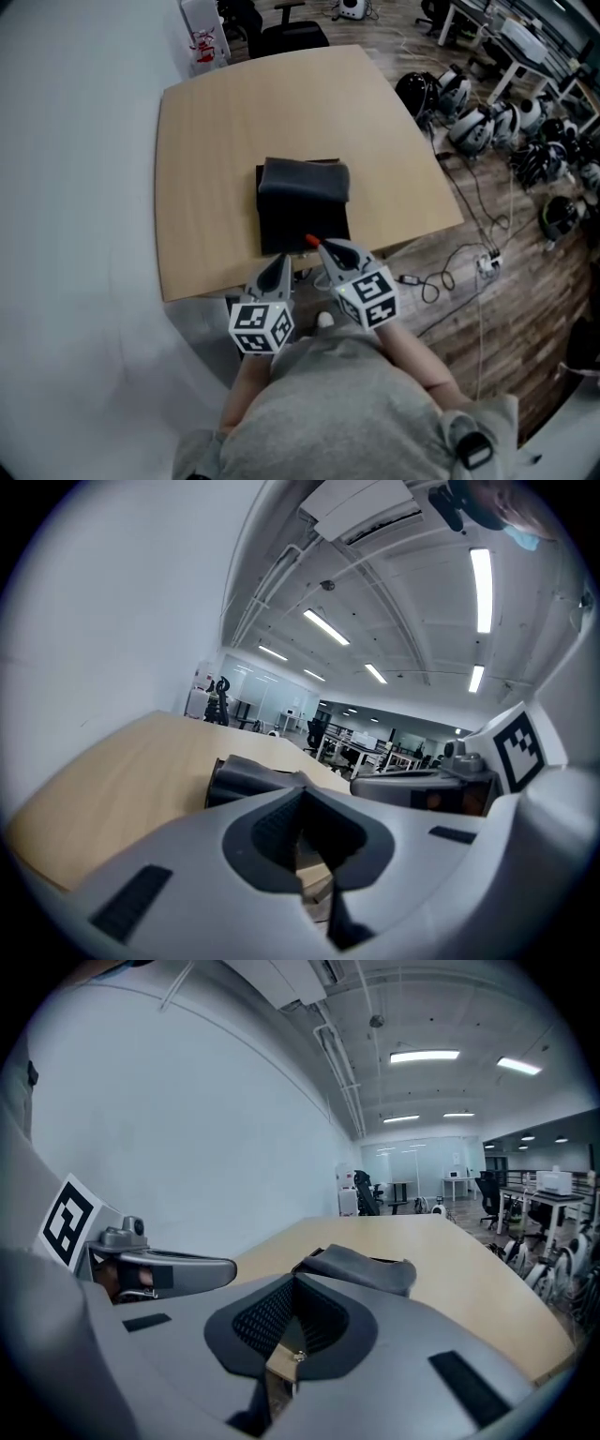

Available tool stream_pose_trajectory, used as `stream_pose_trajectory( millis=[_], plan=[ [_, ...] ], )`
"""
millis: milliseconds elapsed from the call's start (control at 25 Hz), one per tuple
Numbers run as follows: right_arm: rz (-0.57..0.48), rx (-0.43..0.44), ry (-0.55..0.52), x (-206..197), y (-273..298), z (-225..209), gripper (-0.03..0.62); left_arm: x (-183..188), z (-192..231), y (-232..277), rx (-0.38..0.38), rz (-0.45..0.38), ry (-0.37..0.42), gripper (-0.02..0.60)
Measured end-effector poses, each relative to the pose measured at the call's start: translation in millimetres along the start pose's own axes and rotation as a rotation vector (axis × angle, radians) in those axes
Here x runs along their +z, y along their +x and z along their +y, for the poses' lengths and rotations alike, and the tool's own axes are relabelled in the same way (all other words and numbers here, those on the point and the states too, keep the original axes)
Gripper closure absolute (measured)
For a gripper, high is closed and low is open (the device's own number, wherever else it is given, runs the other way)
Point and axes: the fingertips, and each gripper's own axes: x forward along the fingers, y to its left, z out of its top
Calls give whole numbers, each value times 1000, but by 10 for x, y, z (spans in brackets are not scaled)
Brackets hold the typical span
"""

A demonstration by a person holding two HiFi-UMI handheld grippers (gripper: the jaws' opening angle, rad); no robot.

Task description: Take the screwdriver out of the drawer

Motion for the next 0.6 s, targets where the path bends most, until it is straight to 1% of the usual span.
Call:
stream_pose_trajectory(
  millis=[120, 240, 440, 600],
  plan=[
    [32, 17, -34, -45, 169, -149, 595, 22, 68, 88, 32, -10, -16, 581],
    [61, 42, -51, -69, 298, -198, 595, 27, 128, 120, 65, -15, -33, 581],
    [142, 65, -94, -218, 498, -294, 595, 5, 235, 112, 113, -6, -46, 581],
    [213, 77, -130, -321, 683, -384, 595, -1, 313, 143, 137, 1, -61, 581]
  ],
)
